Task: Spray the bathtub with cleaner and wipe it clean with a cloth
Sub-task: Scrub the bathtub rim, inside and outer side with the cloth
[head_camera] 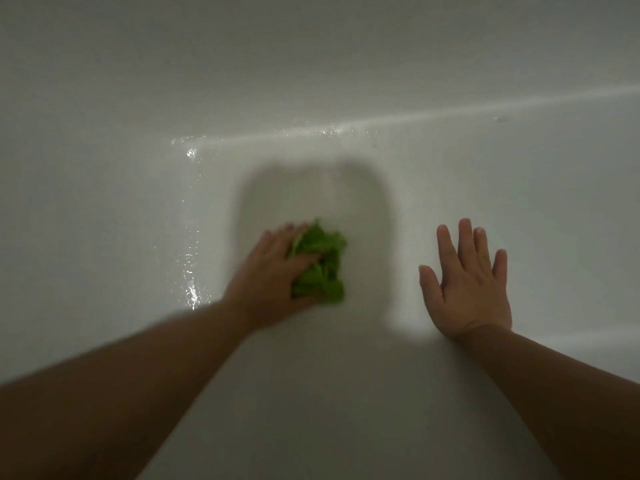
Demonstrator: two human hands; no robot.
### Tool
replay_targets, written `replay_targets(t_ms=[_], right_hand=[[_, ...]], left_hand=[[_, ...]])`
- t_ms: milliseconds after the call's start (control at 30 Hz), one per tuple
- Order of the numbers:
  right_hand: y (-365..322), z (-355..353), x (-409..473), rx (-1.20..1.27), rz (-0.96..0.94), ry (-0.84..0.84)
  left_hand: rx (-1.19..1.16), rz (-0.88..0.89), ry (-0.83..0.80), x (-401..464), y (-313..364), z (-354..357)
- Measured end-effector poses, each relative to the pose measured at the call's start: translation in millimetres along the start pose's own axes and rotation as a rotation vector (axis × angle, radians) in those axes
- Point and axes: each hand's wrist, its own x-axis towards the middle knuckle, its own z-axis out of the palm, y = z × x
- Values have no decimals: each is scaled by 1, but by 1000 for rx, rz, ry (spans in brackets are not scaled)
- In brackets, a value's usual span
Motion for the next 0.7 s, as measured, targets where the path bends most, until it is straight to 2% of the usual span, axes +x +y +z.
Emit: replay_targets(t_ms=[100,167,267,333,467,533,600,700], right_hand=[[1,1,4,-10,-4,12],[3,0,8,-21,-14,17],[8,-2,14,-12,-50,14],[14,-3,16,-7,-78,21],[30,-5,14,13,-129,7],[38,-6,9,9,-88,-15],[43,-7,1,28,1,-20],[47,-8,-5,37,74,-37]], left_hand=[[-2,-204,109,67,-14,-33],[11,-274,140,113,-8,-44],[47,-286,213,158,15,-41],[19,-266,198,167,32,-30],[-26,-111,70,129,65,-5],[-18,-62,-2,90,77,6],[-4,-71,-31,47,79,13],[-27,-187,-29,13,67,12]])
